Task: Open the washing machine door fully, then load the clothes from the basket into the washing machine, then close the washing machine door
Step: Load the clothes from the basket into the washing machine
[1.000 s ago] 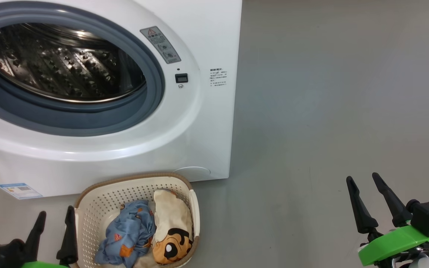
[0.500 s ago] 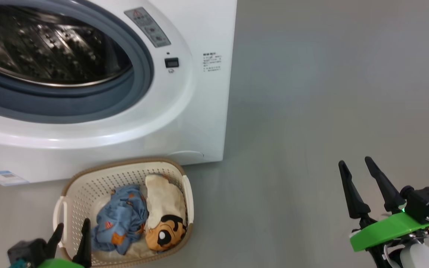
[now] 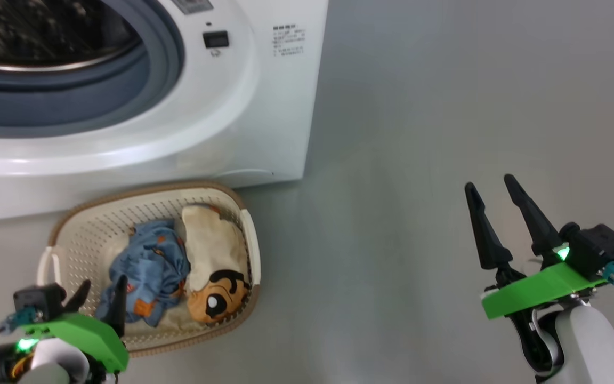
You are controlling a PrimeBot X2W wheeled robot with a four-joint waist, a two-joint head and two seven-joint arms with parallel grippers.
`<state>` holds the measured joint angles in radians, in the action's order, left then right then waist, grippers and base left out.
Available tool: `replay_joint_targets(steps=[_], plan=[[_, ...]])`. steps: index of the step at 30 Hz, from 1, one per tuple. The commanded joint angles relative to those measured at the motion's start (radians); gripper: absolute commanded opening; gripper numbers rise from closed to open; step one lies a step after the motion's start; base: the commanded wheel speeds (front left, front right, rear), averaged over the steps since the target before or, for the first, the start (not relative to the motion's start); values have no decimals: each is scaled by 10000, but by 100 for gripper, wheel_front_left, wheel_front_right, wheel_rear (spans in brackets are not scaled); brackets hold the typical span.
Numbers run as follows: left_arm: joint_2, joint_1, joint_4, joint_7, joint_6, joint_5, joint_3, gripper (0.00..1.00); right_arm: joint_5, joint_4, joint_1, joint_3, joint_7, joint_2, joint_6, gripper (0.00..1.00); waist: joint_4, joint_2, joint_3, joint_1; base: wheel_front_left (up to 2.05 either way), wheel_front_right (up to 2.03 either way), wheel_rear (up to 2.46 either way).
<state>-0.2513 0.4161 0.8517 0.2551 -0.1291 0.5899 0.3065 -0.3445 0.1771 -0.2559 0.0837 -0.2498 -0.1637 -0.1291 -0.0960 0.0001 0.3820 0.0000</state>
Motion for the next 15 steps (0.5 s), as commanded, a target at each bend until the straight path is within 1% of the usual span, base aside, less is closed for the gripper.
replay_joint_targets(steps=[1,8,15], plan=[[-488,564,350,67,-15,197,37,100,163,-290,-236,294,-120,13,-16,100,-265,-1,750,0,0,0,0],[-693,1610,1438,63,-15,793,953,100,208,-404,-671,436,-120,116,-16,100,-420,-1,1500,0,0,0,0],[-966,2698,2393,-379,-15,1547,1837,100,269,-577,-1135,591,-120,245,-16,100,-560,-1,2378,0,0,0,0]])
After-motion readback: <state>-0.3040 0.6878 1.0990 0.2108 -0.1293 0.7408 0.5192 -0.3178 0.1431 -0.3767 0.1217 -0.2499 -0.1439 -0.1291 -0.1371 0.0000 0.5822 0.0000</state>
